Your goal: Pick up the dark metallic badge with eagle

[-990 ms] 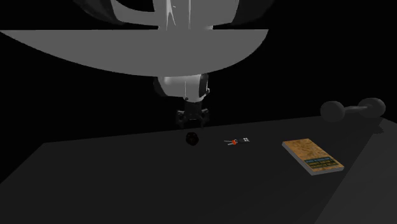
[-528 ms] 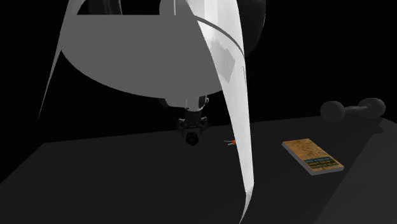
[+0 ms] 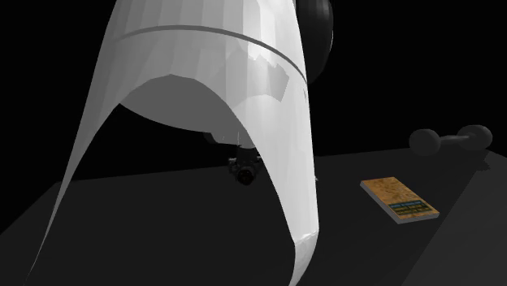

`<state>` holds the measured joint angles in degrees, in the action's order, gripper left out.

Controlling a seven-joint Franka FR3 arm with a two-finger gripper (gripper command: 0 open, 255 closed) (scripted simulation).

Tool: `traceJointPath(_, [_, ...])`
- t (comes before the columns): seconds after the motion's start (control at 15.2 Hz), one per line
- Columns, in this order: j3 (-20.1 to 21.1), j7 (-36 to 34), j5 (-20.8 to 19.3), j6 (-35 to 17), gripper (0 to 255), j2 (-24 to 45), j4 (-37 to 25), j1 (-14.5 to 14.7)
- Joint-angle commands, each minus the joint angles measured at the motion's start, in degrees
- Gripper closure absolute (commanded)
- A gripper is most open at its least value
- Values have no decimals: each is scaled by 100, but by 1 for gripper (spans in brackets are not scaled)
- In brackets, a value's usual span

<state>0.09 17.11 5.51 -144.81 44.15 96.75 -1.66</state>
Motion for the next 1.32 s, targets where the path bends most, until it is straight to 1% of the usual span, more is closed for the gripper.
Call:
traceJointPath(0.0, [1,0,0,2,255,9,-3,1])
traceJointPath(0.4, [0,1,0,8,255,7,-6,-1])
traceJointPath(1.25, [-33,-57,-37,612,255,-741,137,17])
